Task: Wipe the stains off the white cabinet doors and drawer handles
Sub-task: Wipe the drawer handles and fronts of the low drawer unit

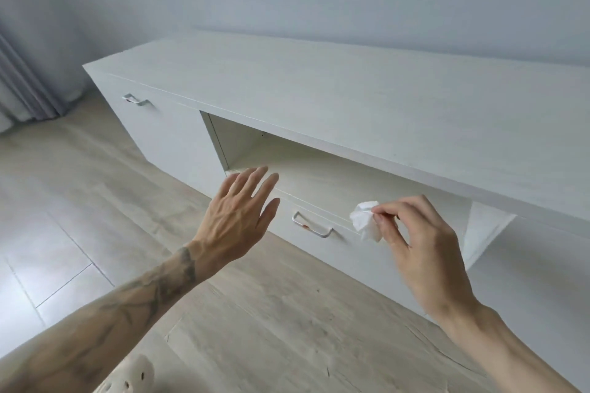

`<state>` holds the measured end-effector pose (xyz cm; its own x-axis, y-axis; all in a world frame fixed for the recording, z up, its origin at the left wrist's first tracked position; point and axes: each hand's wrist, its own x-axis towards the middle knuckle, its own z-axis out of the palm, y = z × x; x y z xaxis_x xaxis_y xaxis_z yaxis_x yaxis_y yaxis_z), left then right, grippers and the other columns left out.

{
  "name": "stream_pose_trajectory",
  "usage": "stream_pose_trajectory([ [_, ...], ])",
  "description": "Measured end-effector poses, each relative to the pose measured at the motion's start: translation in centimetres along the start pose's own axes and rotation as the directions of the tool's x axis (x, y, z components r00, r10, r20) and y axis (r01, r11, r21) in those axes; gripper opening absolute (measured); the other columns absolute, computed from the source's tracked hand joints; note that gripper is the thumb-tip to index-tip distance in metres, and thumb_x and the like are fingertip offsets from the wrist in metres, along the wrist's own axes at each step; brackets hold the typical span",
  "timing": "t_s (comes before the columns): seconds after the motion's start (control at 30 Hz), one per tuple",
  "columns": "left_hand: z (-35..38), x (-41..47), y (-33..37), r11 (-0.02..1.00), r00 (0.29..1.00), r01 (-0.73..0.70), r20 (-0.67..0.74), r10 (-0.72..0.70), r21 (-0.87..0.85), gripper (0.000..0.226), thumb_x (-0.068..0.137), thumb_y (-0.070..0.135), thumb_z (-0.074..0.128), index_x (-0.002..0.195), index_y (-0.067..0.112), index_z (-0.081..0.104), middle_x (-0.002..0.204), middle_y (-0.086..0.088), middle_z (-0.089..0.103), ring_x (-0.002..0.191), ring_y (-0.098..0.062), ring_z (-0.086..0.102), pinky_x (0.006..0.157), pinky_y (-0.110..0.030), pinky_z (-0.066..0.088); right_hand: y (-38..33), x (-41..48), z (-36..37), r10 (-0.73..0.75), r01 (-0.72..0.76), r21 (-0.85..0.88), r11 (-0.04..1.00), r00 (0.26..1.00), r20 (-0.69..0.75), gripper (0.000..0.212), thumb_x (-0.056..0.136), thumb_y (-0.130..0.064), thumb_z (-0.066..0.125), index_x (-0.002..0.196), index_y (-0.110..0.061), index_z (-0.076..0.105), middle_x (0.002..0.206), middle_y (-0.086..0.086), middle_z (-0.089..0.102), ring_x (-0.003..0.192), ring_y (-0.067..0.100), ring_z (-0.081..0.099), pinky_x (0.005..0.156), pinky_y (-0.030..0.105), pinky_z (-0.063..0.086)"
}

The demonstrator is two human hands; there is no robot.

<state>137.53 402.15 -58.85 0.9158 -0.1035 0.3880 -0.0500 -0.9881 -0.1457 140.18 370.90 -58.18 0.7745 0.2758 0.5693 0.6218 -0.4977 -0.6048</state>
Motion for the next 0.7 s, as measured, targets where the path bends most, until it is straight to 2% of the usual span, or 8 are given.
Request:
stream_pose_trajectory([
  [0.1, 3.6, 0.4, -4.7, 0.995, 0.996, -0.083, 0.028, 0.085, -0.057, 0.051, 0.112, 0.042, 0.036, 0.153, 0.013, 0.049, 0.156, -0.011, 0.049, 0.140, -0.032, 0.049, 0.119, -0.047, 0.037, -0.9, 0.6, 4.2, 0.078, -0.077, -0.122, 0.989, 0.997, 0.007, 0.014, 0.096, -0.006, 0.072, 0.105, -0.017, 0.075, 0.104, -0.012, 0.061, 0.088, 0.008, 0.064, 0.083, 0.009, 0.045],
  [0.23, 8.3, 1.9, -8.9, 0.969, 0.980, -0.192, 0.028, 0.199, -0.158, 0.052, 0.112, 0.041, 0.037, 0.153, 0.012, 0.048, 0.158, -0.012, 0.048, 0.141, -0.032, 0.048, 0.119, -0.048, 0.038, -2.1, 1.1, 9.4, 0.173, -0.175, -0.230, 0.957, 0.985, -0.029, 0.008, 0.097, -0.012, 0.070, 0.101, -0.018, 0.074, 0.101, -0.013, 0.059, 0.091, 0.014, 0.064, 0.080, 0.018, 0.044],
  [0.33, 11.7, 3.5, -10.8, 0.936, 0.959, -0.271, 0.020, 0.282, -0.223, 0.053, 0.112, 0.042, 0.035, 0.154, 0.012, 0.047, 0.158, -0.012, 0.047, 0.141, -0.033, 0.049, 0.118, -0.050, 0.039, -2.8, 1.0, 12.8, 0.243, -0.249, -0.307, 0.919, 0.968, -0.059, 0.006, 0.098, -0.015, 0.069, 0.100, -0.019, 0.074, 0.100, -0.015, 0.058, 0.093, 0.015, 0.063, 0.080, 0.019, 0.044],
  [0.43, 14.8, 5.3, -12.1, 0.902, 0.934, -0.342, 0.007, 0.356, -0.265, 0.055, 0.113, 0.044, 0.032, 0.156, 0.013, 0.046, 0.159, -0.012, 0.046, 0.141, -0.033, 0.049, 0.117, -0.050, 0.039, -3.3, 1.1, 15.1, 0.284, -0.295, -0.394, 0.870, 0.955, -0.088, 0.007, 0.098, -0.013, 0.071, 0.099, -0.019, 0.073, 0.099, -0.020, 0.054, 0.096, 0.014, 0.061, 0.082, 0.019, 0.044],
  [0.53, 17.0, 6.8, -12.5, 0.866, 0.909, -0.404, -0.022, 0.416, -0.294, 0.054, 0.112, 0.043, 0.033, 0.155, 0.012, 0.046, 0.158, -0.013, 0.047, 0.141, -0.034, 0.049, 0.117, -0.050, 0.040, -3.4, 1.1, 16.1, 0.279, -0.292, -0.470, 0.833, 0.955, -0.100, 0.005, 0.098, -0.013, 0.070, 0.100, -0.016, 0.073, 0.098, -0.017, 0.054, 0.093, 0.018, 0.062, 0.081, 0.024, 0.046],
  [0.7, 19.3, 7.5, -12.2, 0.837, 0.883, -0.448, -0.009, 0.470, -0.315, 0.056, 0.113, 0.044, 0.031, 0.157, 0.012, 0.042, 0.160, -0.014, 0.045, 0.144, -0.033, 0.046, 0.119, -0.049, 0.037, -3.5, 0.3, 18.2, 0.342, -0.391, -0.467, 0.793, 0.920, -0.189, 0.006, 0.097, -0.014, 0.069, 0.099, -0.017, 0.074, 0.097, -0.014, 0.058, 0.090, 0.014, 0.061, 0.080, 0.021, 0.045],
])
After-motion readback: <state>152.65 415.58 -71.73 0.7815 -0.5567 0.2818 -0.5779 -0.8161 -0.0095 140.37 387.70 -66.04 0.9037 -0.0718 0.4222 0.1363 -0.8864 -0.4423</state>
